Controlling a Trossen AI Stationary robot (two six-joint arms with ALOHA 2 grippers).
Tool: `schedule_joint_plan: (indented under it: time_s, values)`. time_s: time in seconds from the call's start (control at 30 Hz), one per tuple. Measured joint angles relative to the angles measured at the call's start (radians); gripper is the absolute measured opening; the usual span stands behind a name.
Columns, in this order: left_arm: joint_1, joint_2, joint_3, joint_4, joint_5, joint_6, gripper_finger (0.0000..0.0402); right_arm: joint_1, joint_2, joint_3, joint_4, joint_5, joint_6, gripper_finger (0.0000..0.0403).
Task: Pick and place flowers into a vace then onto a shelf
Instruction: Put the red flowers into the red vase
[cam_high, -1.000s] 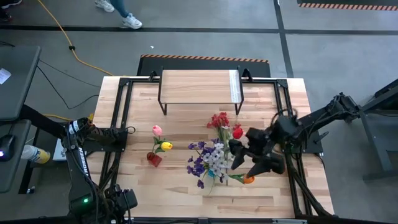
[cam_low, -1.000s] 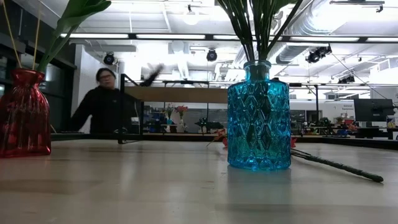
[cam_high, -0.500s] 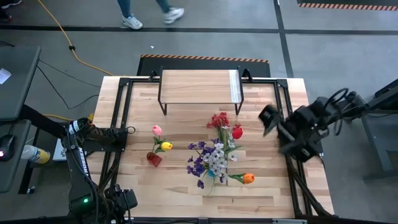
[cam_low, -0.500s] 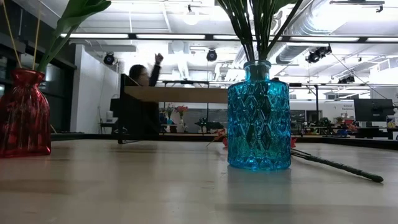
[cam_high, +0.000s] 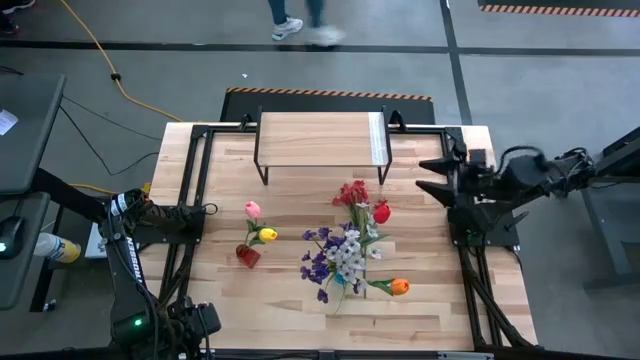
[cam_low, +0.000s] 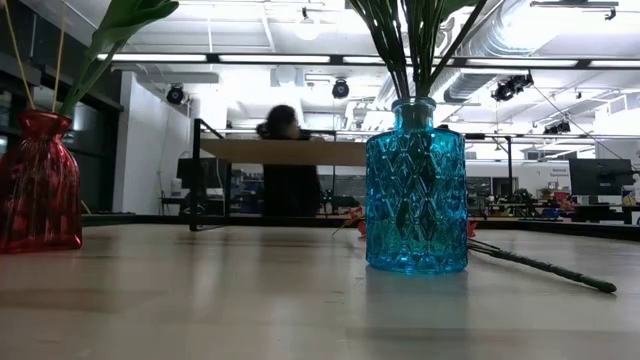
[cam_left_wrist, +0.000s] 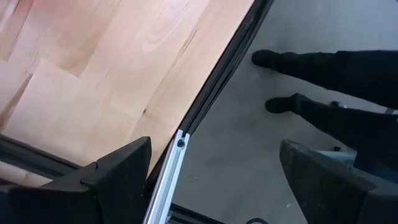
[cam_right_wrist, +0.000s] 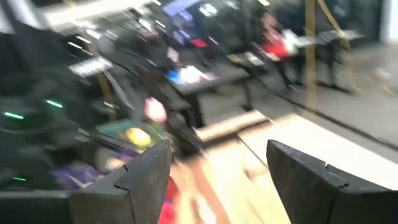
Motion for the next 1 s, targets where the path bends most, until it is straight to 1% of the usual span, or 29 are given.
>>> schedule_joint_plan:
  time_s: [0.1, 0.33, 0.43, 0.57, 0.67, 0.77, 0.87, 1.0]
  values:
    - [0.0, 0.0, 0.0, -0.011, 0.0, -0.05, 0.0385, 0.0, 0.001, 0.0, -0.132, 0.059, 0.106, 0.0254]
    - [0.0, 0.0, 0.0, -0.066, 0.0, -0.128, 0.0386, -0.001, 0.027, 0.0, -0.461, 0.085, 0.438, 0.0254]
    - [0.0, 0.0, 0.0, -0.087, 0.0, -0.147, 0.0385, -0.001, 0.044, 0.0, -0.6, 0.035, 0.627, 0.0254]
    - [0.0, 0.0, 0.0, -0.104, 0.001, -0.163, 0.0385, -0.001, 0.084, -0.004, -0.757, -0.112, 0.873, 0.0254]
    - [0.0, 0.0, 0.0, -0.109, 0.0, -0.168, 0.0385, -0.001, 0.121, -0.035, -0.78, -0.225, 0.985, 0.0254]
    - [0.0, 0.0, 0.0, -0.109, 0.0, -0.172, 0.0385, -0.001, 0.161, -0.078, -0.776, -0.307, 1.035, 0.0254]
    - [0.0, 0.0, 0.0, -0.106, 0.0, -0.172, 0.0385, -0.001, 0.188, -0.134, -0.759, -0.336, 1.045, 0.0254]
    - [0.0, 0.0, 0.0, -0.092, 0.0, -0.176, 0.0385, -0.001, 0.194, -0.23, -0.659, -0.346, 1.068, 0.0254]
